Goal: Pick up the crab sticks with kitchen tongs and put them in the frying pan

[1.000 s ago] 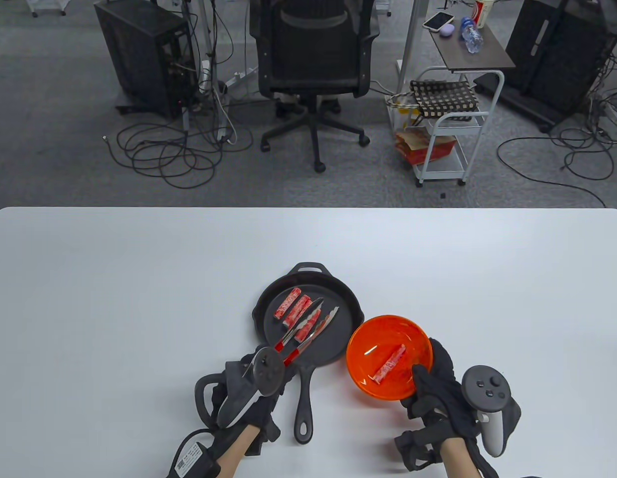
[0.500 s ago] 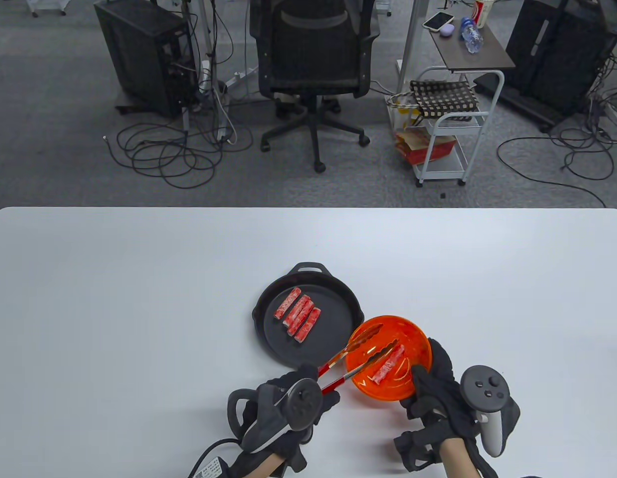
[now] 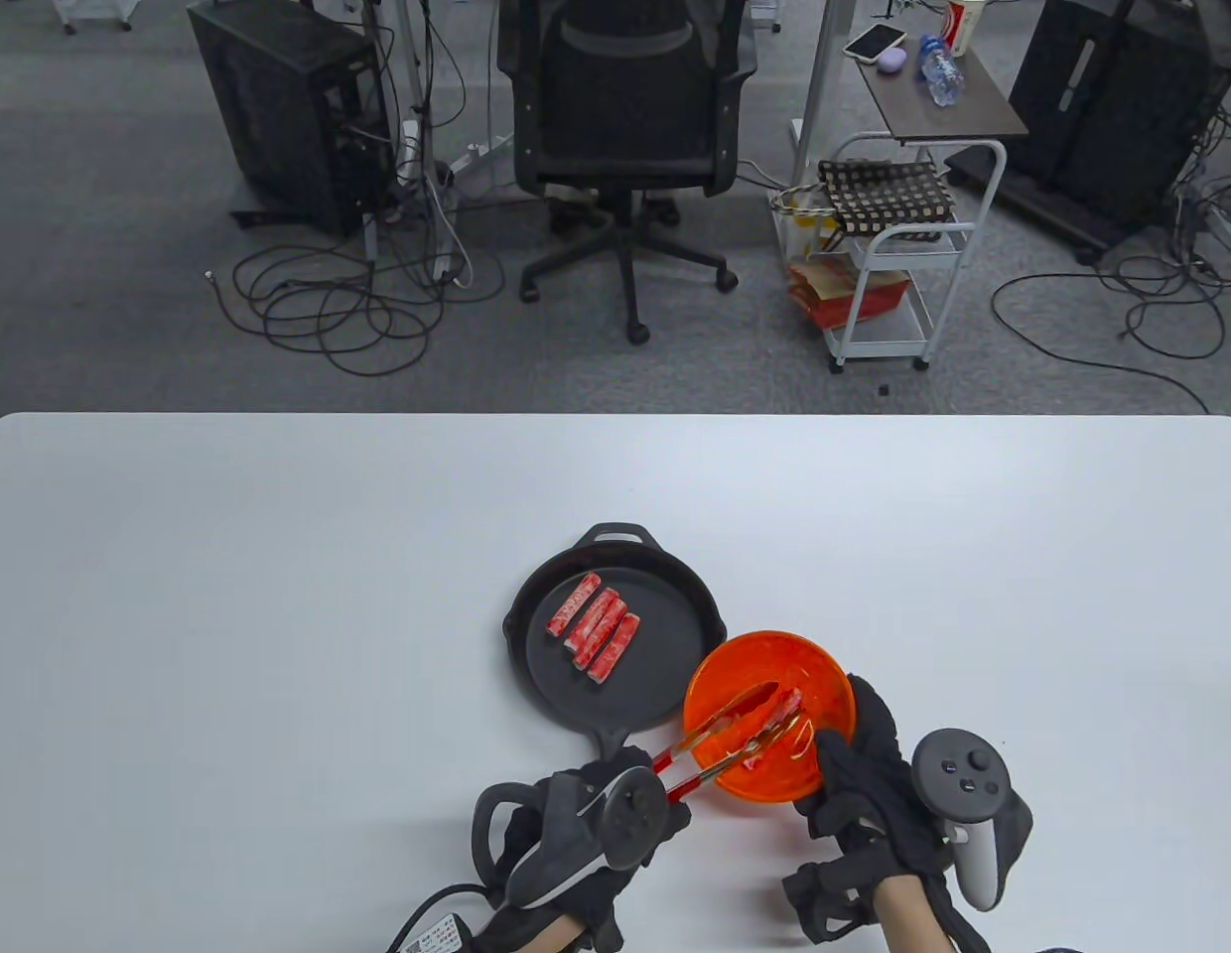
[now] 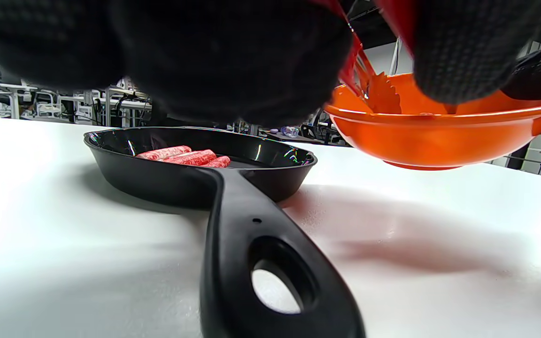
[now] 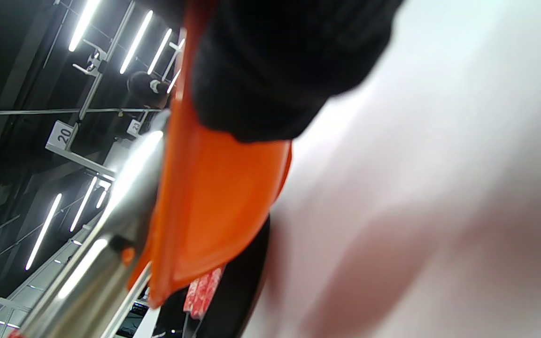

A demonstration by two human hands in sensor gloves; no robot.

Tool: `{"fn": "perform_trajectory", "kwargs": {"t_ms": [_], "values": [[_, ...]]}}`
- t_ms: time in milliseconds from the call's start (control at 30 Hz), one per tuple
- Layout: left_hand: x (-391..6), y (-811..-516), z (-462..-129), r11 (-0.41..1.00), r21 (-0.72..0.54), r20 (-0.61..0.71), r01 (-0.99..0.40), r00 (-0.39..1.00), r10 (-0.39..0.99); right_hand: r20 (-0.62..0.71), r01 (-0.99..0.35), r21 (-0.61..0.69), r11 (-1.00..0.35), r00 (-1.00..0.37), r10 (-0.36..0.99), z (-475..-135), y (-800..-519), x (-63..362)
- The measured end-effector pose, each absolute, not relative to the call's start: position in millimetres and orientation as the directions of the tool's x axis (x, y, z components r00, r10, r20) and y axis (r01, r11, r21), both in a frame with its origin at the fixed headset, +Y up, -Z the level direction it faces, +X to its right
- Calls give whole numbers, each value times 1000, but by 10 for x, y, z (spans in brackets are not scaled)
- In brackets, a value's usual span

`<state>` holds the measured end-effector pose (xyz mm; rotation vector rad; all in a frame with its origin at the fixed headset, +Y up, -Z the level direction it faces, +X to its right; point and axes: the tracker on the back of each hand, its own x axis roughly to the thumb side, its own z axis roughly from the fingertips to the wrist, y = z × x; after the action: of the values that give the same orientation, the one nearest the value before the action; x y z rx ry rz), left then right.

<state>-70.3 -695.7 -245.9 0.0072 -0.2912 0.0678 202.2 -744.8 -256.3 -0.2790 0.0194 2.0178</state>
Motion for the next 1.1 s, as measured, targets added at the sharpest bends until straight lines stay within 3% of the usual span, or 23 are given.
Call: {"fn": "perform_trajectory", "kwargs": {"t_ms": [833,1100], "values": [[-717,-6994,-2495,994,-25,295,-104,949,106,-213,-885,-111,-451,-422,881,-2563,-7452,2023],[-839,-6882,-2521,978,2,271,-210,941,202,-217,-888,-112,-447,-417,883,-2562,-7449,2025]]}}
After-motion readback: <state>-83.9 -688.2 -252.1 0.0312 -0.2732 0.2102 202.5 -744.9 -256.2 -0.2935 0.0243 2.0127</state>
